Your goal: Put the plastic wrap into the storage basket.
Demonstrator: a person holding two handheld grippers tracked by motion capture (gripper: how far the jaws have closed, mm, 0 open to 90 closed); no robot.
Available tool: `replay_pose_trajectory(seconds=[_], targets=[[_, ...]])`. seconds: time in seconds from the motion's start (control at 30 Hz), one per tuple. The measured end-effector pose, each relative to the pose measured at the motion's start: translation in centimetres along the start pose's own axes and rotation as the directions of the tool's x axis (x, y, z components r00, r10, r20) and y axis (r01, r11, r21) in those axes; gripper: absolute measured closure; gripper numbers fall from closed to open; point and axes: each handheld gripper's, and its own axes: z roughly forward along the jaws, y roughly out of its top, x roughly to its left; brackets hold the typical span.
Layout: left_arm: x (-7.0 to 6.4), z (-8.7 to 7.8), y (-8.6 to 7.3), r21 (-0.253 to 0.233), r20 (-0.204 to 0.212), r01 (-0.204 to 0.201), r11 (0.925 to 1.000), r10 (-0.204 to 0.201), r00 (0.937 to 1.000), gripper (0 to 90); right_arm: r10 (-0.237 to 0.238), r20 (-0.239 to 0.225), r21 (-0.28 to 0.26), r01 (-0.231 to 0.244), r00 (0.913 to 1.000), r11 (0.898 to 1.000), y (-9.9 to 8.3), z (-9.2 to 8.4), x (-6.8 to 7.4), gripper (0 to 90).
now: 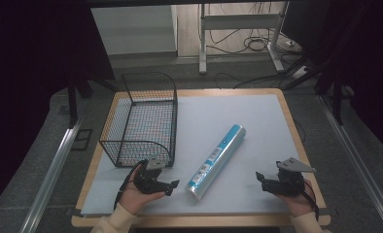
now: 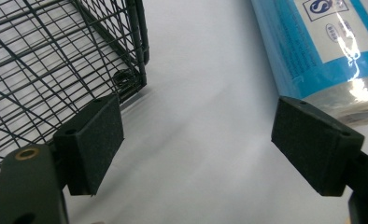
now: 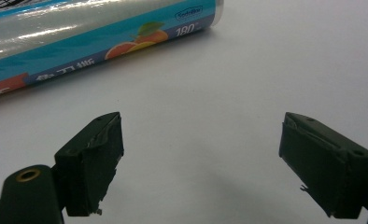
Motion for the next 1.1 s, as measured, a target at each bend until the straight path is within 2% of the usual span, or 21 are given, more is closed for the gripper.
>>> replay_pose_trajectory(seconds=[0.13,0.73,1.1], targets=[[-0.2,-0.1,0.2,0.002,0.0,-0.001,1.0,0.001,1.0,16.9,0.009,-0.007,0.0,-0.009,0.9999,1.0,0.0,-0.1,-0.1,14.1],[-1.7,-1.1,1.2,0.002,0.003,-0.003,1.0,0.003,1.0,16.7,-0.016,0.001,0.026,0.016,0.9999,1.0,-0.3,0.1,-0.2,15.9],[-2.4,-1.2,2.1,0.006,0.019,-0.019,0.9998,0.019,0.9996,17.1,-0.055,0.007,0.017,0.055,0.9984,0.998,-0.1,0.0,-0.2,16.4]])
